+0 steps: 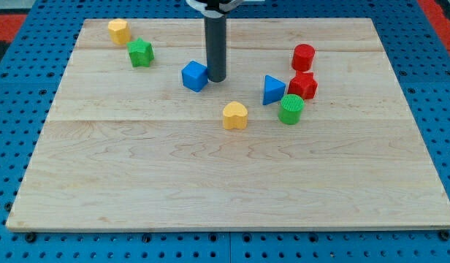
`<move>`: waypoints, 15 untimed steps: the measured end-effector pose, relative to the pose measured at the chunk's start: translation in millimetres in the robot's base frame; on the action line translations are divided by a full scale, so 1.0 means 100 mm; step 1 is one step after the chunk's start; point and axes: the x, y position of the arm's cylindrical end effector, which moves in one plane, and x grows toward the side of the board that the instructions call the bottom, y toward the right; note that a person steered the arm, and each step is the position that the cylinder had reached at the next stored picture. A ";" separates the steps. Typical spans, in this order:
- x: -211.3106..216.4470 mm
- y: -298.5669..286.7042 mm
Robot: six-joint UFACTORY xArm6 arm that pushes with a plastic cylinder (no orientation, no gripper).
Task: Push the blue triangle slightly left
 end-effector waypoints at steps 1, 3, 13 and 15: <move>0.01 -0.16; 0.01 -0.45; 0.27 1.18; 0.26 0.70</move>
